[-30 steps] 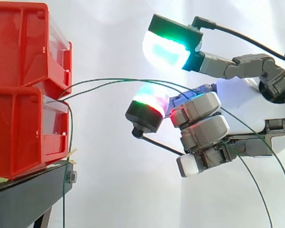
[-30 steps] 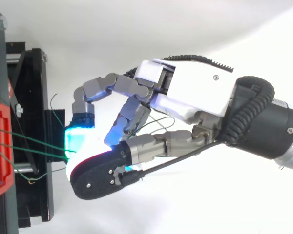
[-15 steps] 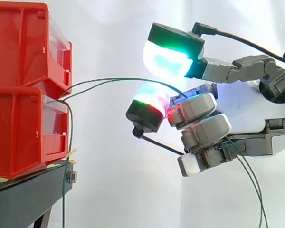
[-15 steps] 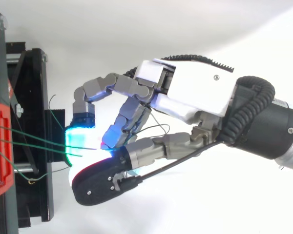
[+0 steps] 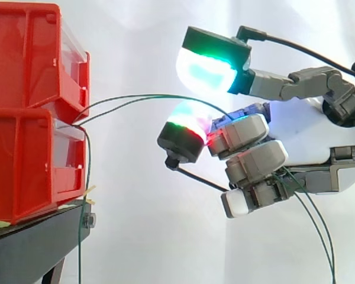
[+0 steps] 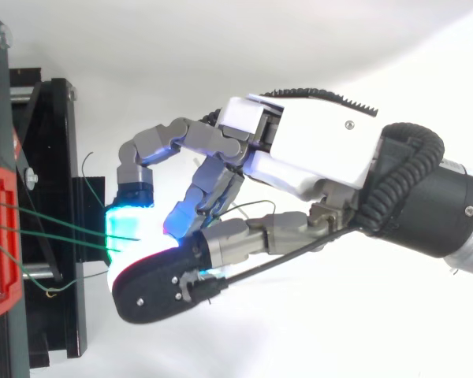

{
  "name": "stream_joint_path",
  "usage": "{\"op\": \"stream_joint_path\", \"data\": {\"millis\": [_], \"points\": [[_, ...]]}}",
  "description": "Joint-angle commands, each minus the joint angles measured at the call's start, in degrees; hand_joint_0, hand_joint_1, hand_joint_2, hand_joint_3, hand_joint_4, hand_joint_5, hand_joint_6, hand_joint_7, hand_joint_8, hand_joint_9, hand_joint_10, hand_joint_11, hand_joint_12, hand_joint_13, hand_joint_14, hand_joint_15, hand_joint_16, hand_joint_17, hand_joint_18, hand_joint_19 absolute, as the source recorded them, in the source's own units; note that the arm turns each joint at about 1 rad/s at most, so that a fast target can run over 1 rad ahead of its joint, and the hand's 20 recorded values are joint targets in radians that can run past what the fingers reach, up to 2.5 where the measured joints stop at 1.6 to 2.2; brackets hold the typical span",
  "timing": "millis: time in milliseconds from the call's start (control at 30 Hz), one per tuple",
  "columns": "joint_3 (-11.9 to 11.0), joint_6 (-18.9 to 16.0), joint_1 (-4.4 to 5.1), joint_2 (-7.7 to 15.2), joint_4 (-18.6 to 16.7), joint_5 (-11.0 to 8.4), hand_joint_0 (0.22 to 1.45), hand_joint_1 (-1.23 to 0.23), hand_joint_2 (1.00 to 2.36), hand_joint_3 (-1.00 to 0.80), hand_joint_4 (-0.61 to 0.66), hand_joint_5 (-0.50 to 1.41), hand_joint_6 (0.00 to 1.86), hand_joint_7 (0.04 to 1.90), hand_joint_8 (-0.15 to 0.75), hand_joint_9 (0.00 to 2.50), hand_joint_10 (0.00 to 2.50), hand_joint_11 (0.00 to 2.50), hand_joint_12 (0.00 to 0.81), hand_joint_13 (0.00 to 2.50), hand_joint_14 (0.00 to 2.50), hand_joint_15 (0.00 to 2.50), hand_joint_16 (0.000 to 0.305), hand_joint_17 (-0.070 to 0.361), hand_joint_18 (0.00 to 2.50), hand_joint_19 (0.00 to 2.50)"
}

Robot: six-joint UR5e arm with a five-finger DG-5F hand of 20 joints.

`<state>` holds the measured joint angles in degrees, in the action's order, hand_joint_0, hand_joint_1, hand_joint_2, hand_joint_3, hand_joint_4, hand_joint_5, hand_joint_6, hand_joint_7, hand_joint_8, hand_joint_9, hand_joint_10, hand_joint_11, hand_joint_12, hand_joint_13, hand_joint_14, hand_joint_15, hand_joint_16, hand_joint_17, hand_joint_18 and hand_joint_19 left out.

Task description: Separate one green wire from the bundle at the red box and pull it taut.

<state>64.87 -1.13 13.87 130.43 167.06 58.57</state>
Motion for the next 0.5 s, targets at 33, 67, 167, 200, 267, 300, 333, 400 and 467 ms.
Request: {"op": "stream_joint_path", "data": {"millis": [33,67,167,200,267,300,333,400,467], "points": [[-0.97,-0.63,-0.08,0.00,0.11,0.22,0.56,-0.57,1.00,-0.50,0.22,-0.19,0.77,1.26,0.298,1.33,0.00,1.84,0.327,1.38,0.02,1.40,0.062,0.140,0.96,0.70],[-1.15,-0.63,-0.08,0.00,0.29,0.31,0.58,-0.55,1.00,-0.50,0.21,-0.19,0.76,1.27,0.297,1.34,0.01,1.82,0.321,1.38,0.02,1.40,0.061,0.138,0.95,0.70],[-1.76,-0.63,-0.08,0.00,1.43,0.22,0.64,-0.58,1.00,-0.47,0.20,-0.19,0.76,1.29,0.279,1.34,0.01,1.83,0.310,1.37,0.02,1.40,0.061,0.137,0.95,0.69],[-1.76,-0.45,-0.08,0.00,1.52,0.22,0.64,-0.59,1.01,-0.43,0.20,-0.19,0.76,1.30,0.282,1.33,0.01,1.83,0.308,1.38,0.02,1.40,0.061,0.137,0.95,0.70],[-1.76,-0.36,-0.25,0.00,1.60,0.31,0.64,-0.62,1.01,-0.36,0.17,-0.19,0.77,1.29,0.286,1.33,0.01,1.84,0.314,1.37,0.02,1.40,0.061,0.137,0.95,0.70],[-1.76,-0.36,-0.16,0.00,1.60,0.31,0.64,-0.63,1.01,-0.33,0.17,-0.19,0.77,1.30,0.281,1.33,0.01,1.84,0.314,1.37,0.02,1.39,0.061,0.137,0.95,0.69],[-1.76,-0.36,-0.16,0.00,1.60,0.31,0.64,-0.64,1.02,-0.31,0.16,-0.19,0.78,1.30,0.286,1.32,0.01,1.84,0.310,1.37,0.02,1.40,0.061,0.137,0.95,0.70],[-1.76,-0.54,-0.25,0.00,1.69,0.49,0.63,-0.69,1.02,-0.22,0.17,-0.20,0.79,1.31,0.283,1.30,0.01,1.84,0.312,1.36,0.02,1.40,0.061,0.137,0.95,0.70],[-1.76,-0.45,-0.25,0.00,1.69,0.40,0.63,-0.71,1.02,-0.21,0.17,-0.20,0.79,1.30,0.278,1.30,0.01,1.84,0.313,1.36,0.02,1.39,0.061,0.137,0.94,0.70]]}}
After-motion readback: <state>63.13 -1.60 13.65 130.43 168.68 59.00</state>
